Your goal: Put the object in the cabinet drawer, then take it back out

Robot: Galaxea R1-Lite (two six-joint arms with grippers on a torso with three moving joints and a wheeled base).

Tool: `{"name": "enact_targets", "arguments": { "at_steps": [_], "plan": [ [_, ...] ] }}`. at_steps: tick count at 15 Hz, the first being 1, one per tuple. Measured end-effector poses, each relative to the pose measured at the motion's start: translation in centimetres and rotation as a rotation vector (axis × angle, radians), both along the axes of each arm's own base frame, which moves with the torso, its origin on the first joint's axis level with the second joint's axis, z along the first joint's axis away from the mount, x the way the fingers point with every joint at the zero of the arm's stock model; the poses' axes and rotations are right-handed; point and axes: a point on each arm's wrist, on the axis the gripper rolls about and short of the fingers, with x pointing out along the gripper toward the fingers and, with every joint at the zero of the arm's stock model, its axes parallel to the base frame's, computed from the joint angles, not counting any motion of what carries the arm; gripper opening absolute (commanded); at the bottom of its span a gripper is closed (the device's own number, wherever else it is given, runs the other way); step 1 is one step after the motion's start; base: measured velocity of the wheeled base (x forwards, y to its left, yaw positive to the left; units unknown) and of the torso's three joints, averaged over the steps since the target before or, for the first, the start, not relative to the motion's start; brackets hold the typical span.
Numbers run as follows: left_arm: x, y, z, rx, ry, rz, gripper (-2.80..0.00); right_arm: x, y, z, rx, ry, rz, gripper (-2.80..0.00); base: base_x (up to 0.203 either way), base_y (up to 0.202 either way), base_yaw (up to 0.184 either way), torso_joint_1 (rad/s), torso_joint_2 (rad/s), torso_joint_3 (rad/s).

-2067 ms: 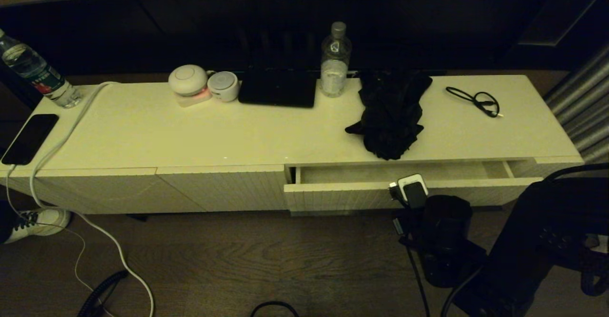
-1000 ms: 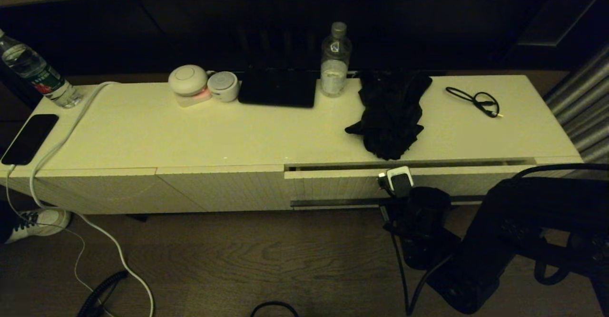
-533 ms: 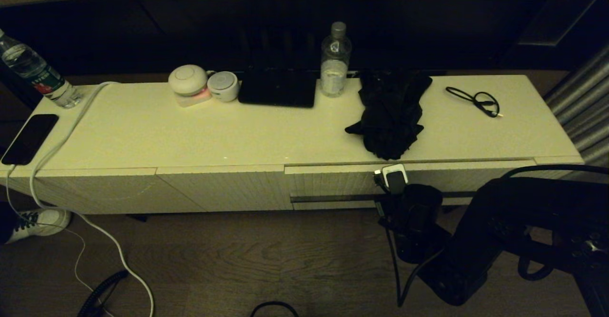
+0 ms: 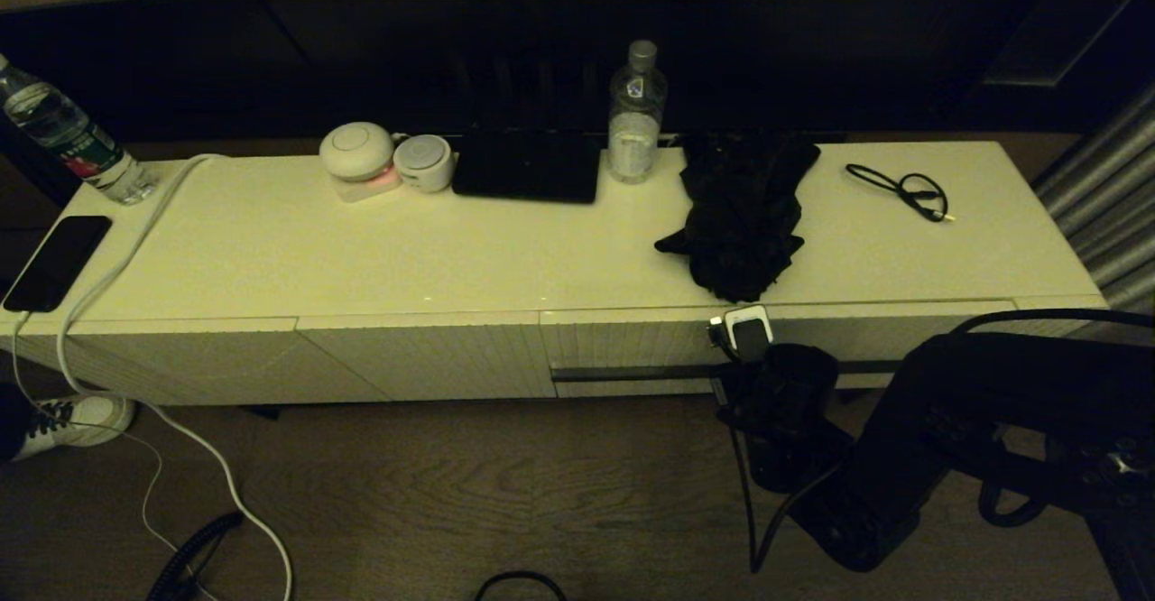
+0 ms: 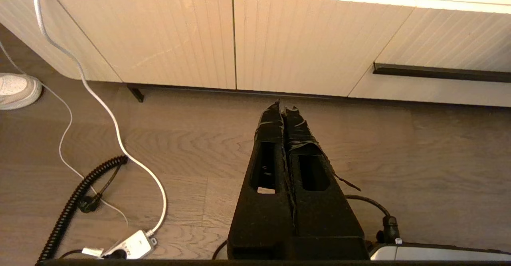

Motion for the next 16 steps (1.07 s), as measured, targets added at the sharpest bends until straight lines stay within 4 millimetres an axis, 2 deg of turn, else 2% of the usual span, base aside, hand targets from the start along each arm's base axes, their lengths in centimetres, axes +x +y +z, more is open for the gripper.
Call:
{"name": "enact_targets", "arguments": {
  "at_steps": [4, 10, 16],
  "plan": [
    [0.0, 0.0, 0.0, 0.000, 0.000, 0.001, -2.80, -2.7, -1.1, 0.8, -0.022, 0.039, -0.010, -2.80, 0.000, 0.000, 0.000, 0.000, 0.00, 0.000],
    [0.0, 0.0, 0.0, 0.000, 0.000, 0.000, -2.80, -8.9, -3.8, 4.9, -0.025, 0.040, -0.050, -2.80, 0.000, 0.000, 0.000, 0.000, 0.00, 0.000],
    [0.0, 0.0, 0.0, 0.000, 0.000, 0.000, -2.80, -14.9, -7.5, 8.6, 0.012, -0.005, -0.143, -2.80, 0.000, 0.000, 0.000, 0.000, 0.00, 0.000]
  ]
}}
